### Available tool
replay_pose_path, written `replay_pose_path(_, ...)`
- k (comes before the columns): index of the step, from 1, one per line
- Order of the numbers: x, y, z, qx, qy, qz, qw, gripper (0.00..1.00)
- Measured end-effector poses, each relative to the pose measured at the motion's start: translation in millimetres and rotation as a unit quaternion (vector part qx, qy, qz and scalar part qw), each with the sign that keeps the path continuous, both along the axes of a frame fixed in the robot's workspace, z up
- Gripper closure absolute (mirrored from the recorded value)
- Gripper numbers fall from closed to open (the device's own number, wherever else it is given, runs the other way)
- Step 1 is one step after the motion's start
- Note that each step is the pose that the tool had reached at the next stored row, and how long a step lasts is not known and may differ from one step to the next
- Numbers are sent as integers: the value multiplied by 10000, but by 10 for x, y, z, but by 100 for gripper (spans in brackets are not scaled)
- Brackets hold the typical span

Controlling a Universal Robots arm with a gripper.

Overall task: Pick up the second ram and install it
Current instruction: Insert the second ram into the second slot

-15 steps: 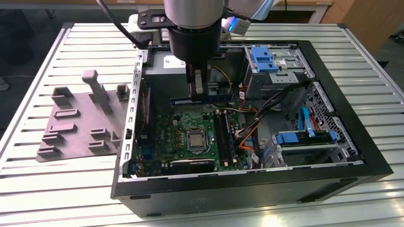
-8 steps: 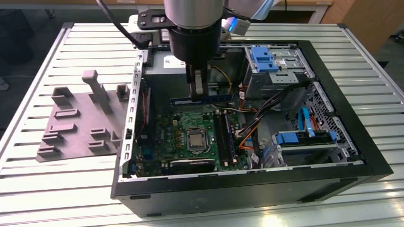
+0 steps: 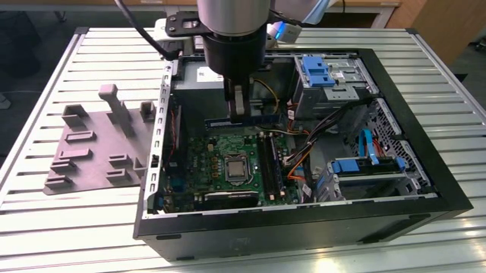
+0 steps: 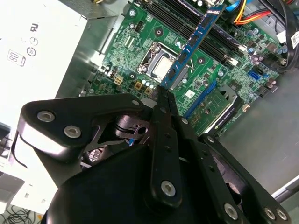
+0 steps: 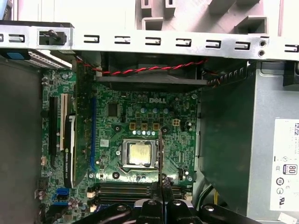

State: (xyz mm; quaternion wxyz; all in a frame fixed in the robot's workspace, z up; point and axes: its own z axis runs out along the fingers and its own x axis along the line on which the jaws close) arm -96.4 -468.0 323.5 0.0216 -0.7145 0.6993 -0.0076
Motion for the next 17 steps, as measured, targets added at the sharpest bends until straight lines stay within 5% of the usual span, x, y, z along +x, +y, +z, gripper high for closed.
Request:
replay_pose_path(8,1,-8,-7,-6,0,-301,9995,88)
replay_pose_path(17,0,-8,-12,-7,0,-709,9975,88)
